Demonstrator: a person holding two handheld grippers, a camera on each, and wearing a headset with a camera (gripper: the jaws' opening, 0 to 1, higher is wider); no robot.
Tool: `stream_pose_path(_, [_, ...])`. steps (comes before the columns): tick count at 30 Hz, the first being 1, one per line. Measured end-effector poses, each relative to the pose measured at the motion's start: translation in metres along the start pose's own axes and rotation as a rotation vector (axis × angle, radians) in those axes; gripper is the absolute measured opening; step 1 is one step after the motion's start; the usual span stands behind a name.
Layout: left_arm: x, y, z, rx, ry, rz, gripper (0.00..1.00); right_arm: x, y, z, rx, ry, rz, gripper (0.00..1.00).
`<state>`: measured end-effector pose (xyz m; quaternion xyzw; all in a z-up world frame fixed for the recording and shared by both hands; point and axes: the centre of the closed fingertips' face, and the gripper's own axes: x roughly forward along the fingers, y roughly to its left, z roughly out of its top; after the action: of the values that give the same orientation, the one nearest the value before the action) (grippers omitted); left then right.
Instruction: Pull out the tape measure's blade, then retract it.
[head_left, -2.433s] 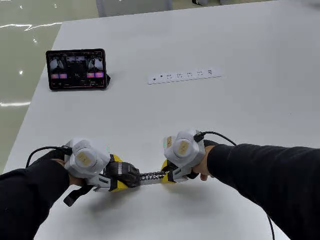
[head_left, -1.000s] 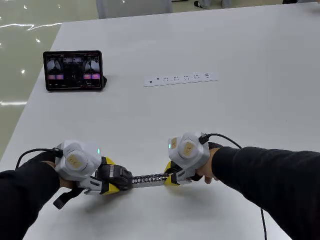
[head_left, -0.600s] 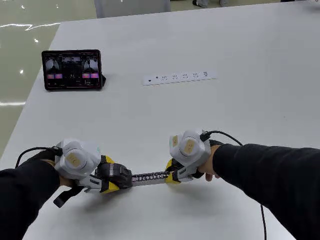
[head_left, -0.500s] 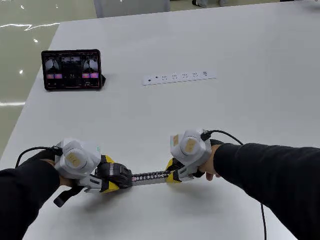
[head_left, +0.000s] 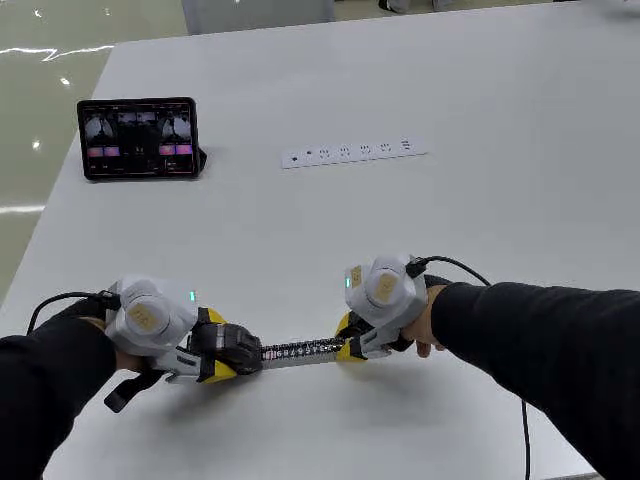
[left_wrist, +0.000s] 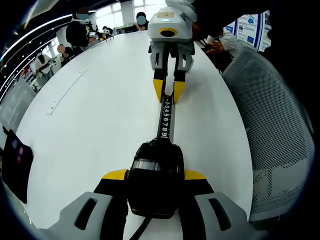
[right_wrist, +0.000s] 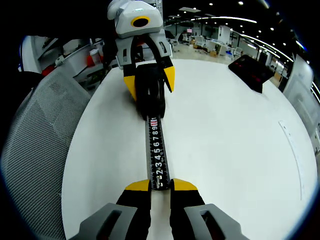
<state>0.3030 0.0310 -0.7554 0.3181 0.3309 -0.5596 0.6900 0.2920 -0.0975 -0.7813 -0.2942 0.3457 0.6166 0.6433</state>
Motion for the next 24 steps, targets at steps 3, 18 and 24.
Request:
stream_pose_path(3, [0.001,0.001,-0.001,0.002,-0.002,0.000,0.34,-0.002,0.000,-0.002,0.001,-0.001,-0.004,0.10])
stream_pose_path(18, [0.001,0.001,-0.002,0.001,-0.011,0.004,0.34,-0.010,-0.001,-0.010,0.013,0.001,-0.008,0.10])
stream_pose_path(24, [0.001,0.001,-0.003,-0.007,-0.010,0.007,0.35,-0.014,-0.001,-0.014,0.014,0.006,-0.009,0.10])
